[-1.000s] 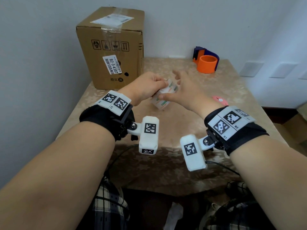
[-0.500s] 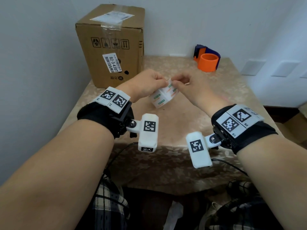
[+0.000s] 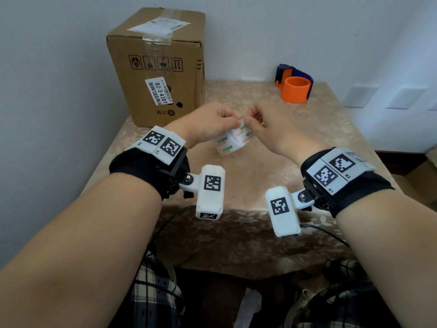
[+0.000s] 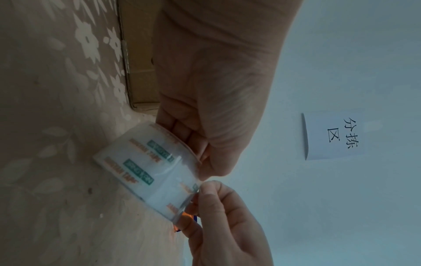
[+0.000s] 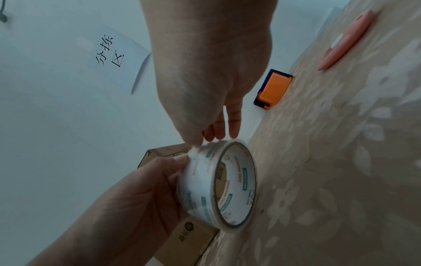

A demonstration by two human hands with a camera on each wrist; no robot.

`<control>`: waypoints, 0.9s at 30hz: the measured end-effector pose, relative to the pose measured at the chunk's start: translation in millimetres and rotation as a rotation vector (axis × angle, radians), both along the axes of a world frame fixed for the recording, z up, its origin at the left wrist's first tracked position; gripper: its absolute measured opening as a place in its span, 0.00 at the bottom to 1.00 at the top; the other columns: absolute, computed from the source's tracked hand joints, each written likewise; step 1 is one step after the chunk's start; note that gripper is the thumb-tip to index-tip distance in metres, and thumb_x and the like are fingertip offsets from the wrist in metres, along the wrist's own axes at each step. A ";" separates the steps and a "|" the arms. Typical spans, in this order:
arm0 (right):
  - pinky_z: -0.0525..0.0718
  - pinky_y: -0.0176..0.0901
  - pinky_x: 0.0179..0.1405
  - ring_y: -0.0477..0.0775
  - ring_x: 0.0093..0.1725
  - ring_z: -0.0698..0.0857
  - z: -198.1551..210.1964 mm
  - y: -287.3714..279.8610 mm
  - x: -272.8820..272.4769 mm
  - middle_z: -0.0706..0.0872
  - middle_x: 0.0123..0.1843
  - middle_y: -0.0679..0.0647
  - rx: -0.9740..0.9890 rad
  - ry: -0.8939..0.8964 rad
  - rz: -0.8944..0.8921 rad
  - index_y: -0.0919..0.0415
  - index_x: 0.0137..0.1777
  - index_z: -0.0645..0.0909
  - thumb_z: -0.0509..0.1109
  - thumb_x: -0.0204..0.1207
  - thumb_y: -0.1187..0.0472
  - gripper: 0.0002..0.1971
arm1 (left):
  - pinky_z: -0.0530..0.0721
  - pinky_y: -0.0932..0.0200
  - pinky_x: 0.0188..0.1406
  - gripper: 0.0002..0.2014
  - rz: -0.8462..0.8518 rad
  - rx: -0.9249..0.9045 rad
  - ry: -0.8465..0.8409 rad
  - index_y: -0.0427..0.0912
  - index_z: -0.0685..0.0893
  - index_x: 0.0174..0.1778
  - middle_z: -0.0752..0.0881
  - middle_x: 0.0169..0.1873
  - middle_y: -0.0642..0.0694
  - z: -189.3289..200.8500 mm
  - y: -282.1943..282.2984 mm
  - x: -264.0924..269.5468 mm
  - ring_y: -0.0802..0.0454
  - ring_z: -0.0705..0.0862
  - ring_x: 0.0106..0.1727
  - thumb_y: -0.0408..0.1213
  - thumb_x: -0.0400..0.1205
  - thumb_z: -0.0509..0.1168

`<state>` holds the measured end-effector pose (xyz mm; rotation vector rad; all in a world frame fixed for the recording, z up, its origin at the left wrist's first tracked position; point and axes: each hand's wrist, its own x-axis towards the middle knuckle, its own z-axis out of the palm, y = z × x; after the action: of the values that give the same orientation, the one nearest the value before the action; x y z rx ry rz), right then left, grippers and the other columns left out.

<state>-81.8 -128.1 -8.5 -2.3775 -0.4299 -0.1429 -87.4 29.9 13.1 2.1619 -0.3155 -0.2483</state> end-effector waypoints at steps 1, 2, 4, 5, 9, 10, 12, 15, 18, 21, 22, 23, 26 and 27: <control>0.73 0.37 0.37 0.51 0.43 0.76 -0.1 -0.5 0.1 0.80 0.43 0.53 0.000 -0.004 0.004 0.57 0.47 0.73 0.61 0.81 0.62 0.02 | 0.78 0.61 0.51 0.11 0.002 0.000 -0.001 0.35 0.88 0.52 0.88 0.42 0.46 -0.2 0.0 0.5 0.56 0.82 0.43 0.34 0.83 0.62; 0.74 0.39 0.39 0.51 0.42 0.76 -0.6 -0.9 0.2 0.79 0.42 0.51 -0.002 -0.006 0.007 0.57 0.47 0.73 0.60 0.81 0.62 0.02 | 0.78 0.61 0.51 0.11 0.003 0.000 -0.001 0.35 0.88 0.52 0.88 0.43 0.44 -0.5 -0.2 0.9 0.55 0.82 0.44 0.34 0.83 0.62; 0.74 0.43 0.41 0.51 0.41 0.76 -1.8 -1.4 -0.4 0.76 0.37 0.48 -0.009 -0.004 0.015 0.58 0.47 0.72 0.60 0.82 0.63 0.02 | 0.77 0.62 0.49 0.11 0.009 0.004 -0.005 0.35 0.88 0.50 0.88 0.42 0.45 -1.2 -0.9 1.3 0.55 0.82 0.45 0.35 0.83 0.62; 0.74 0.43 0.40 0.51 0.41 0.75 -1.8 -1.1 -1.3 0.75 0.36 0.46 -0.009 0.000 0.014 0.58 0.47 0.73 0.59 0.82 0.63 0.02 | 0.77 0.62 0.48 0.10 0.013 0.006 -0.010 0.36 0.89 0.49 0.87 0.41 0.46 -1.5 -1.4 1.6 0.55 0.82 0.44 0.35 0.83 0.62; 0.78 0.42 0.48 0.49 0.44 0.77 0.6 0.2 -2.5 0.80 0.44 0.52 0.098 0.005 -0.067 0.64 0.59 0.79 0.63 0.80 0.64 0.10 | 0.77 0.63 0.45 0.10 0.033 -0.013 -0.022 0.40 0.88 0.48 0.86 0.38 0.51 -2.2 -0.7 2.6 0.58 0.81 0.42 0.35 0.83 0.61; 0.79 0.39 0.49 0.47 0.44 0.78 1.5 0.3 -2.8 0.80 0.47 0.53 0.147 0.020 -0.091 0.64 0.64 0.78 0.66 0.79 0.63 0.14 | 0.76 0.62 0.44 0.09 0.034 -0.022 -0.023 0.42 0.88 0.46 0.86 0.37 0.52 -2.5 -0.2 2.6 0.58 0.81 0.41 0.36 0.83 0.61; 0.79 0.37 0.54 0.46 0.47 0.81 2.5 0.0 -3.1 0.84 0.51 0.56 0.215 0.049 -0.128 0.64 0.67 0.79 0.69 0.78 0.63 0.18 | 0.76 0.63 0.42 0.11 0.025 -0.029 -0.029 0.47 0.87 0.39 0.85 0.34 0.54 -3.3 0.4 1.7 0.60 0.79 0.38 0.37 0.84 0.61; 0.81 0.37 0.53 0.50 0.51 0.84 2.7 0.5 -3.2 0.89 0.53 0.59 0.283 0.039 -0.166 0.65 0.57 0.86 0.71 0.76 0.63 0.12 | 0.74 0.65 0.37 0.13 0.011 -0.028 -0.048 0.52 0.83 0.35 0.83 0.32 0.55 -5.2 0.1 0.8 0.62 0.78 0.35 0.39 0.85 0.60; 0.78 0.34 0.41 0.50 0.45 0.82 2.3 1.6 -1.6 0.86 0.43 0.56 0.265 -0.002 -0.182 0.66 0.50 0.86 0.70 0.76 0.63 0.08 | 0.74 0.68 0.35 0.13 -0.015 -0.021 -0.070 0.52 0.82 0.35 0.82 0.31 0.56 -7.5 0.9 1.4 0.65 0.78 0.32 0.41 0.86 0.60; 0.74 0.28 0.36 0.49 0.44 0.79 0.1 0.3 2.0 0.82 0.44 0.54 0.177 -0.025 -0.193 0.67 0.52 0.83 0.66 0.79 0.62 0.09 | 0.77 0.77 0.34 0.09 -0.074 -0.017 -0.042 0.47 0.84 0.42 0.83 0.33 0.57 -10.0 1.7 2.4 0.70 0.81 0.31 0.43 0.84 0.62; 0.74 0.30 0.37 0.49 0.44 0.78 -1.4 -0.8 3.3 0.81 0.44 0.54 0.154 -0.021 -0.192 0.67 0.53 0.81 0.64 0.80 0.62 0.09 | 0.78 0.78 0.36 0.06 -0.095 -0.020 -0.025 0.46 0.84 0.44 0.84 0.34 0.57 -10.6 1.7 2.9 0.70 0.82 0.32 0.42 0.83 0.63; 0.75 0.35 0.38 0.50 0.44 0.78 -2.8 -2.0 4.5 0.81 0.44 0.54 0.132 -0.003 -0.189 0.67 0.54 0.80 0.63 0.81 0.62 0.09 | 0.78 0.76 0.38 0.04 -0.109 -0.017 -0.015 0.46 0.83 0.45 0.85 0.34 0.56 -11.4 1.9 3.8 0.69 0.82 0.33 0.40 0.83 0.64; 0.75 0.45 0.45 0.53 0.45 0.78 -5.3 -4.6 7.1 0.78 0.39 0.51 0.067 0.078 -0.164 0.65 0.51 0.77 0.59 0.83 0.61 0.08 | 0.77 0.77 0.34 0.06 -0.107 0.024 -0.058 0.49 0.82 0.40 0.82 0.30 0.57 -12.1 4.4 6.8 0.71 0.80 0.28 0.37 0.83 0.64; 0.77 0.48 0.47 0.55 0.46 0.78 -4.5 -4.7 6.9 0.78 0.39 0.51 0.060 0.102 -0.155 0.62 0.48 0.76 0.58 0.83 0.61 0.07 | 0.76 0.77 0.32 0.06 -0.101 0.050 -0.080 0.48 0.82 0.41 0.82 0.29 0.57 -12.0 5.0 7.5 0.71 0.79 0.26 0.37 0.83 0.64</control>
<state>-74.9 -132.8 -13.1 -2.3454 -0.1902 -0.1028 -80.0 34.9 1.0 2.2118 -0.4694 -0.2292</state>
